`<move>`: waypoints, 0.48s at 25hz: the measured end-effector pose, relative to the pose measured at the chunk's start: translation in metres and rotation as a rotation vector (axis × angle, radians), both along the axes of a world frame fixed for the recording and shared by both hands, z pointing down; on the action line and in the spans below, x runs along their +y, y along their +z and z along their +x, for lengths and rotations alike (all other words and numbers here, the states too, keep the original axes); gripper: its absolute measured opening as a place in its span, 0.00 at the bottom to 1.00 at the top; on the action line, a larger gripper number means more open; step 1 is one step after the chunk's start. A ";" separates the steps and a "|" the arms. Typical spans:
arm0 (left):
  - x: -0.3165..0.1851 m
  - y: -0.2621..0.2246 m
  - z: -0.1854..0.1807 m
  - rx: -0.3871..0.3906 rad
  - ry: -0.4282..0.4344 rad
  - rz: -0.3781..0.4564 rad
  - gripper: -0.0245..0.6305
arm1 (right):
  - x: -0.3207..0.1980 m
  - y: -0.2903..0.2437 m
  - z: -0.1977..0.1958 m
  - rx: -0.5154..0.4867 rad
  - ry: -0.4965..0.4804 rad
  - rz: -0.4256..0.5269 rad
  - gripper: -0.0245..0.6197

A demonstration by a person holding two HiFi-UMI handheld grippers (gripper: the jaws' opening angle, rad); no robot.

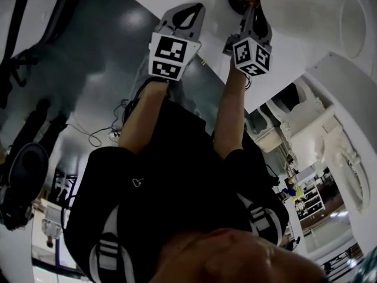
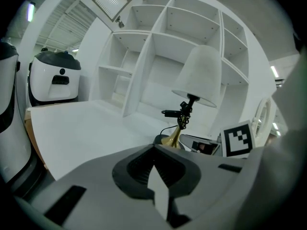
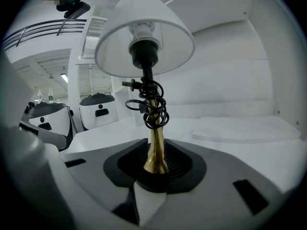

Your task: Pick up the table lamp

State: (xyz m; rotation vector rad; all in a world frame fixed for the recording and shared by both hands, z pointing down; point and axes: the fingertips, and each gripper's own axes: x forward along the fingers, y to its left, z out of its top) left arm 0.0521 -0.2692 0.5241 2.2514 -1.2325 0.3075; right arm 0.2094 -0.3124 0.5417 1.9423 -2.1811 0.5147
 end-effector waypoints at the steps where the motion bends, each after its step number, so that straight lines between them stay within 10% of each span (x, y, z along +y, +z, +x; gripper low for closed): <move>1: -0.003 0.001 0.001 0.003 -0.001 -0.004 0.05 | -0.003 0.002 0.003 -0.003 0.008 -0.003 0.20; 12: -0.033 0.002 0.005 0.003 0.026 0.000 0.05 | -0.033 0.010 0.003 0.059 0.061 0.010 0.24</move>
